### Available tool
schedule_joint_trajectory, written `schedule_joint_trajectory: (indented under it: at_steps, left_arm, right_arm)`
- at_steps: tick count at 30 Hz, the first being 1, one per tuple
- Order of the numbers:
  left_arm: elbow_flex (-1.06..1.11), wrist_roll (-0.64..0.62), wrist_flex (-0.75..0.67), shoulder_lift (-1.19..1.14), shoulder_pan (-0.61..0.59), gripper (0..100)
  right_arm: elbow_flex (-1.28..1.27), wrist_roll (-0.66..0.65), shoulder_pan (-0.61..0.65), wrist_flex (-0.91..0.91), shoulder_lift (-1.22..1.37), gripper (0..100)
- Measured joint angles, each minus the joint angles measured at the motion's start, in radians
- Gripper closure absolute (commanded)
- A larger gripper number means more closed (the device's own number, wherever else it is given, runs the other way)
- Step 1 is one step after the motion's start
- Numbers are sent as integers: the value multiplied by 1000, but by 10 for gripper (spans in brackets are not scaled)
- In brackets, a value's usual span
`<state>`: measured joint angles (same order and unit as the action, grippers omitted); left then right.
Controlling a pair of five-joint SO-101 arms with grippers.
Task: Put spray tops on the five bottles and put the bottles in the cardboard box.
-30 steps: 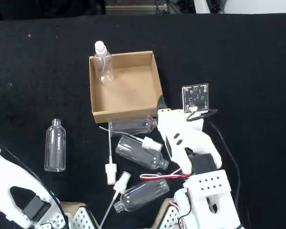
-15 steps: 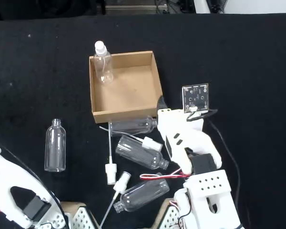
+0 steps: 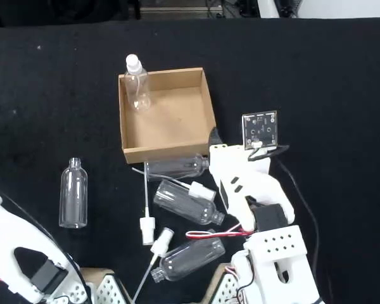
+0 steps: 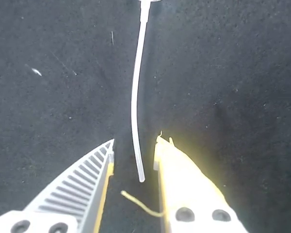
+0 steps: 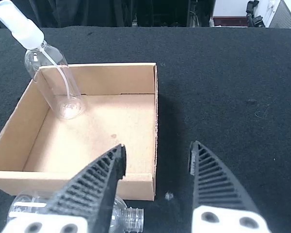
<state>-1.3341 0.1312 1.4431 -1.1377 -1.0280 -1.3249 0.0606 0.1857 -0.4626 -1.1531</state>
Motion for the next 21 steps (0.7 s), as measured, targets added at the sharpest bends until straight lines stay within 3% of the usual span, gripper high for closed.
schedule_joint_trajectory:
  at_steps: [4, 14, 21]
  left_arm:
    - [0, 0, 0, -21, 0, 931]
    - [0, -28, 0, -25, 0, 929]
    - [0, -28, 0, -25, 0, 830]
  right_arm:
    - [0, 0, 0, 0, 0, 801]
    - [0, 0, 0, 0, 0, 801]
    - [0, 0, 0, 0, 0, 801]
